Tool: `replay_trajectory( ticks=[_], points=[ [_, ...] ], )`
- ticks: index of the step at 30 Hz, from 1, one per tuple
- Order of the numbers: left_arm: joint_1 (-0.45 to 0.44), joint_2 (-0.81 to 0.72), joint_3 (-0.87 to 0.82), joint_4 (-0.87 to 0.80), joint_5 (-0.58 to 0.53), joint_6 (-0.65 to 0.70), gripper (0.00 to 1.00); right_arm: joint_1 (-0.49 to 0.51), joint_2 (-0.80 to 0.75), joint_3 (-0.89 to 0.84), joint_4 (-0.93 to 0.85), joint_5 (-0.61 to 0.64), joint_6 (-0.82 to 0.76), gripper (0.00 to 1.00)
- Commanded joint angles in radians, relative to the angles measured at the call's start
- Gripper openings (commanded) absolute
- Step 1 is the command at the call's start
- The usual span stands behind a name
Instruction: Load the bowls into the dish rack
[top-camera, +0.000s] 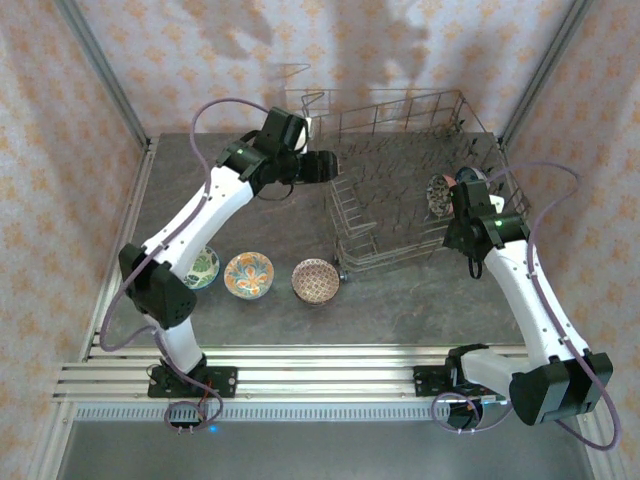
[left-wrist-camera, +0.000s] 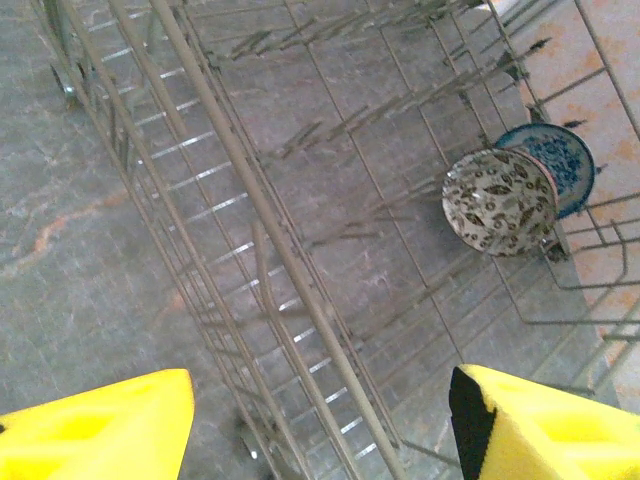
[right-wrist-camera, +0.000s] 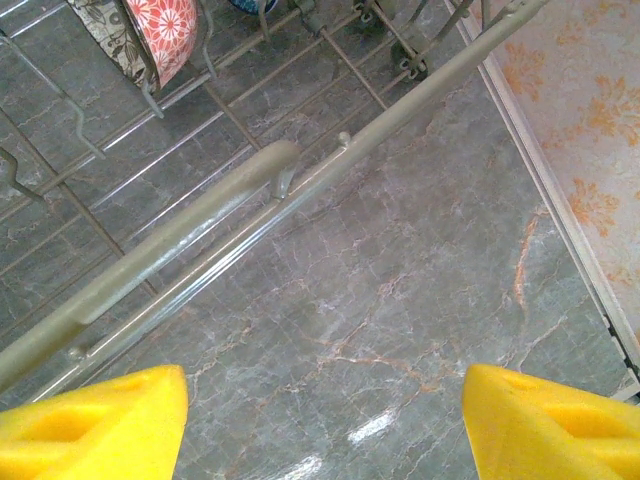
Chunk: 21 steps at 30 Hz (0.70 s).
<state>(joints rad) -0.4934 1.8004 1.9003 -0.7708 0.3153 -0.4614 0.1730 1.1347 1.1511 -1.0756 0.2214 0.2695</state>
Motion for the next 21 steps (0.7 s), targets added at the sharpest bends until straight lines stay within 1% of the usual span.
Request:
replay_trajectory(
  ticks=[1, 2, 4, 6, 10, 12, 16, 19, 21],
  points=[
    [0.024, 0.086, 0.069, -0.021, 0.058, 0.049, 0.69, -0.003, -0.01, -0.004, 0.003, 0.032, 0.02, 0.72],
    [0.032, 0.101, 0.089, -0.019, 0.077, 0.054, 0.69, -0.004, -0.012, -0.005, 0.003, 0.033, 0.021, 0.72],
    [0.05, 0.18, 0.142, -0.014, 0.137, 0.054, 0.68, -0.003, -0.019, -0.011, 0.01, 0.035, 0.025, 0.72],
    [0.061, 0.22, 0.177, 0.004, 0.188, 0.032, 0.67, -0.003, -0.023, -0.013, 0.015, 0.031, 0.025, 0.72],
    [0.061, 0.267, 0.223, 0.014, 0.206, 0.018, 0.62, -0.003, -0.021, -0.01, 0.011, 0.031, 0.02, 0.72],
    [0.062, 0.278, 0.229, 0.005, 0.208, 0.018, 0.56, -0.003, -0.021, -0.006, 0.012, 0.03, 0.019, 0.72],
    [0.062, 0.257, 0.197, 0.02, 0.221, 0.003, 0.39, -0.003, -0.029, -0.009, 0.031, 0.052, 0.046, 0.72],
    [0.062, 0.212, 0.113, 0.078, 0.235, -0.037, 0.3, -0.003, -0.038, -0.019, 0.058, 0.057, 0.064, 0.72],
    [0.063, 0.183, 0.061, 0.104, 0.243, -0.061, 0.27, -0.003, -0.036, -0.014, 0.062, 0.068, 0.072, 0.72]
  ],
)
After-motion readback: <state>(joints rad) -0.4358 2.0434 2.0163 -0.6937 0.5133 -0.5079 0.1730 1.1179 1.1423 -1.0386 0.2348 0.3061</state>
